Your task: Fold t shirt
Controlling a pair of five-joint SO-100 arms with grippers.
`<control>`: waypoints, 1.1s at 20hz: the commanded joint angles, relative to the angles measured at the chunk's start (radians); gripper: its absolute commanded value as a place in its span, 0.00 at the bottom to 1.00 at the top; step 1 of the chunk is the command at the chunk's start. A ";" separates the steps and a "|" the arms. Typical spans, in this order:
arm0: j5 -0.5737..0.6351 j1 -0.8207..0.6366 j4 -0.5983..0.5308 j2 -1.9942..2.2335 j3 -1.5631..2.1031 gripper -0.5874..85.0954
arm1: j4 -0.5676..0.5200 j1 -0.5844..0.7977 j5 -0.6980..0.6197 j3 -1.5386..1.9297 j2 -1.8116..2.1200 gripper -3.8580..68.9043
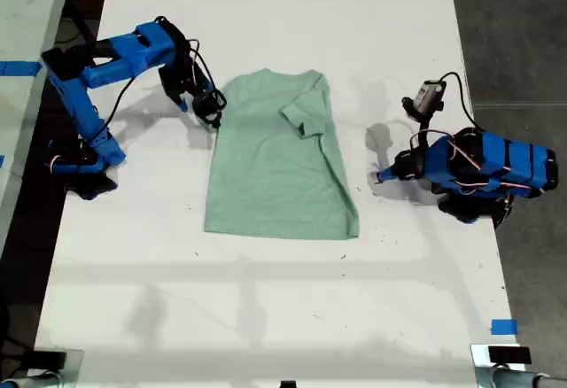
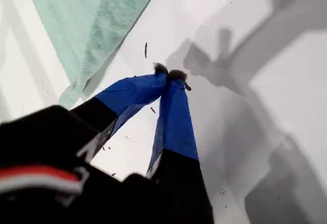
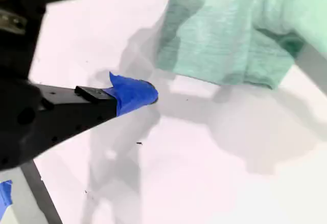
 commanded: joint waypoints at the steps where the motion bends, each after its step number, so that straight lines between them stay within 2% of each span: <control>1: -0.046 0.072 -0.020 -0.008 -0.005 0.35 | -0.025 0.005 -0.006 0.044 0.017 0.06; 10: -0.009 0.043 -0.069 -0.097 0.021 0.31 | -0.025 0.005 -0.006 0.044 0.017 0.06; 12: 0.008 0.029 -0.069 -0.080 0.029 0.26 | -0.025 0.005 -0.006 0.044 0.017 0.06; 18: 0.014 0.025 -0.124 -0.222 0.034 0.01 | -0.025 0.005 -0.008 0.044 0.017 0.06; 20: 0.003 0.037 -0.098 -0.190 0.015 0.01 | -0.025 0.005 -0.009 0.044 0.017 0.06; 22: -0.021 0.054 -0.021 -0.121 -0.038 0.01 | -0.025 0.008 -0.009 0.044 0.017 0.06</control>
